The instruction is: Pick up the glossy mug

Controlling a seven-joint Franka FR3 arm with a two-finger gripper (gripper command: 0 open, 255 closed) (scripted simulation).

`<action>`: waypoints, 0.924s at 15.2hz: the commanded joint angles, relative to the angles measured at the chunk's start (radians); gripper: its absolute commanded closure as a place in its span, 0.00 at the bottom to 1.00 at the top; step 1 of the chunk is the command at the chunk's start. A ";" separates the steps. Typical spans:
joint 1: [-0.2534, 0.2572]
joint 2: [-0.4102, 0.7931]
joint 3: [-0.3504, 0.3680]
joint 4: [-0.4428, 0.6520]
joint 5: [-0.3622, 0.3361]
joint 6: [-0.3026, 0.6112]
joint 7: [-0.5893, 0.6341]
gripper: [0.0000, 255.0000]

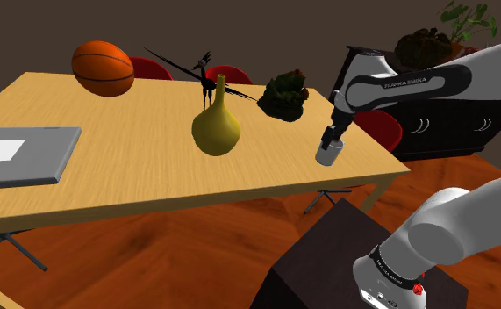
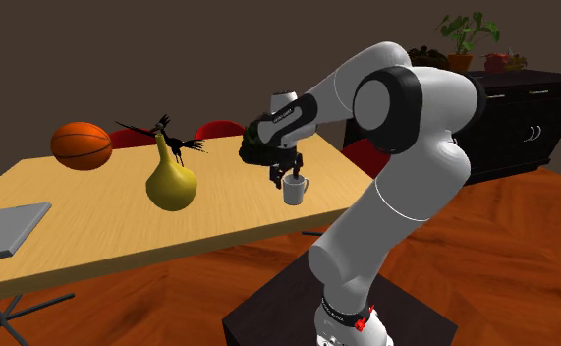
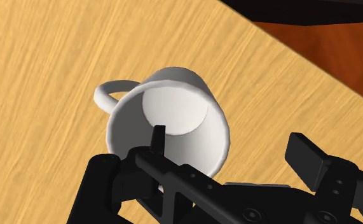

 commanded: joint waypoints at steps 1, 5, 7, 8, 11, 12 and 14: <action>-0.002 0.017 -0.007 -0.016 -0.003 0.034 -0.004 0.00; -0.002 0.045 -0.013 -0.043 -0.004 0.090 -0.003 0.00; -0.003 0.045 -0.013 -0.043 -0.004 0.090 -0.003 1.00; -0.002 0.045 -0.013 -0.043 -0.004 0.089 -0.003 1.00; -0.002 0.046 -0.013 -0.043 -0.004 0.090 -0.003 1.00; -0.002 0.046 -0.013 -0.043 -0.004 0.090 -0.003 1.00; -0.002 0.046 -0.013 -0.043 -0.004 0.090 -0.003 1.00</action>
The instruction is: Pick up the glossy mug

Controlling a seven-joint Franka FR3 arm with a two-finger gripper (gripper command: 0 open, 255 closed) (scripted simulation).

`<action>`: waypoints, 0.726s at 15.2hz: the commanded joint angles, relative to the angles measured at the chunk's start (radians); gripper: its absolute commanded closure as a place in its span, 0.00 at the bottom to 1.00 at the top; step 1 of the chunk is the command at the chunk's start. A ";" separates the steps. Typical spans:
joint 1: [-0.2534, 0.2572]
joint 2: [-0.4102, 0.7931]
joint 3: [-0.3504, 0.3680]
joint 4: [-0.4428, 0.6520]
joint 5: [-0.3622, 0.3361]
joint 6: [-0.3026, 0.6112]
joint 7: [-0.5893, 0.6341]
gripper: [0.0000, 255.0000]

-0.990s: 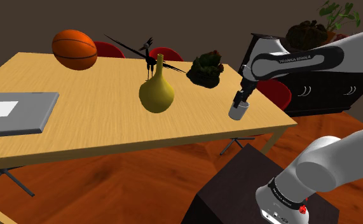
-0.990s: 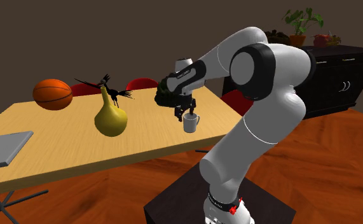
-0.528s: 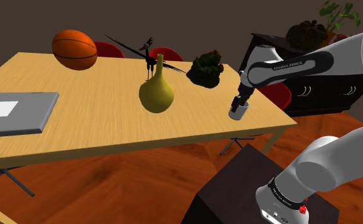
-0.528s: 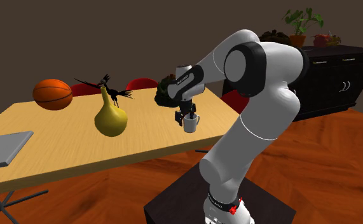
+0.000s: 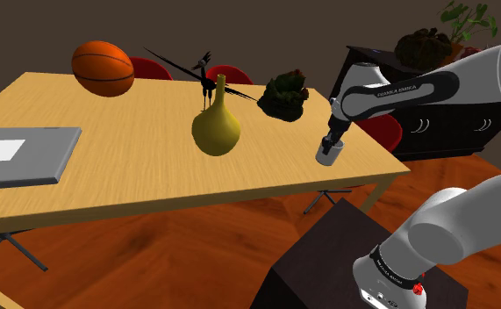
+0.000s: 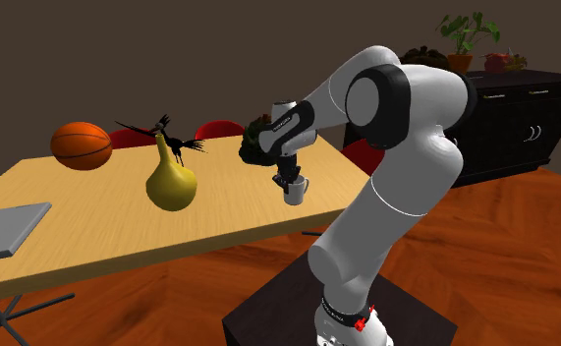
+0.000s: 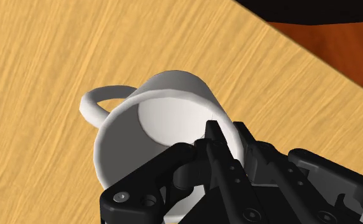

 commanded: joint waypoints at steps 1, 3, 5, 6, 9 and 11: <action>0.000 0.000 0.000 0.000 0.000 0.000 0.000 1.00; 0.000 -0.009 0.001 0.007 0.000 -0.016 0.000 1.00; 0.000 -0.024 0.005 0.022 0.001 -0.047 -0.001 1.00; 0.000 -0.032 0.006 0.030 0.001 -0.062 -0.002 1.00; 0.000 -0.052 0.011 0.055 0.003 -0.108 -0.003 1.00; 0.001 -0.064 0.014 0.073 0.004 -0.138 -0.004 1.00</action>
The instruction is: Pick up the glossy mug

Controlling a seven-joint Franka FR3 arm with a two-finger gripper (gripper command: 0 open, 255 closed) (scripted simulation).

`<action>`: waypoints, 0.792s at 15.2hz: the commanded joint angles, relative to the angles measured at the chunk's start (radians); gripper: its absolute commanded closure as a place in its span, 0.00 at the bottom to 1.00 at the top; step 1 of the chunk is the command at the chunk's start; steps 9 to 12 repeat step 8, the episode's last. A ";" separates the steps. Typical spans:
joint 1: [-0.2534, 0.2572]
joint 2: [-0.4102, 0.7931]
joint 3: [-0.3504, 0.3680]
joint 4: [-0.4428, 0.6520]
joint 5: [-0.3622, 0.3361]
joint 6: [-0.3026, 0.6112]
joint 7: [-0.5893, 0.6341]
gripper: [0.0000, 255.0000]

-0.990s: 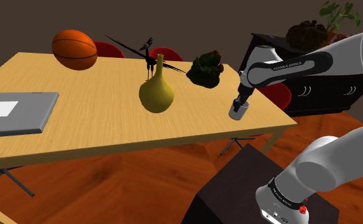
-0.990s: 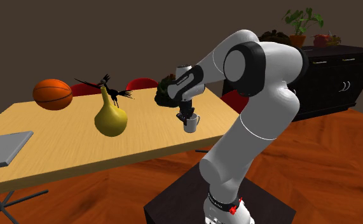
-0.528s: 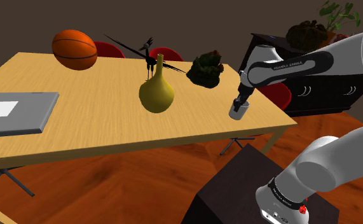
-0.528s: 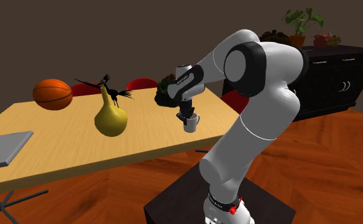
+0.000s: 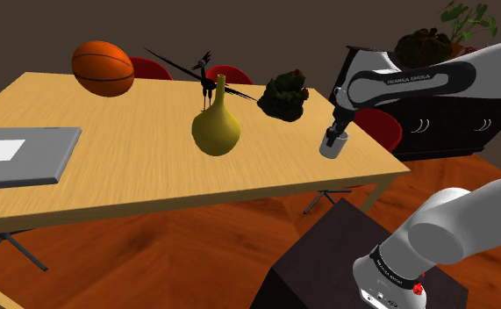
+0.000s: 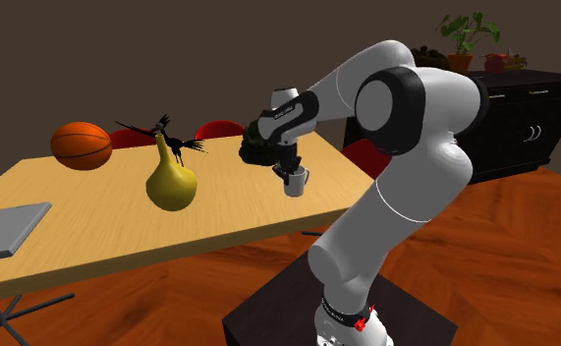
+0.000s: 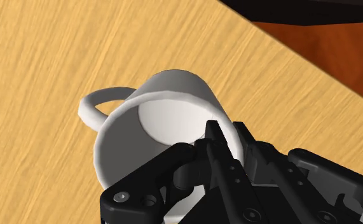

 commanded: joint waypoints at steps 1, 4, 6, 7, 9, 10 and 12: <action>0.000 -0.012 0.003 0.018 0.001 -0.031 -0.001 1.00; 0.001 -0.027 0.008 0.047 0.004 -0.075 -0.003 1.00; 0.002 -0.036 0.011 0.068 0.005 -0.104 -0.004 1.00; 0.002 -0.037 0.011 0.069 0.006 -0.106 -0.004 1.00; 0.002 -0.037 0.011 0.069 0.006 -0.106 -0.004 1.00; 0.002 -0.037 0.011 0.069 0.006 -0.106 -0.004 1.00; 0.002 -0.037 0.011 0.069 0.006 -0.106 -0.004 1.00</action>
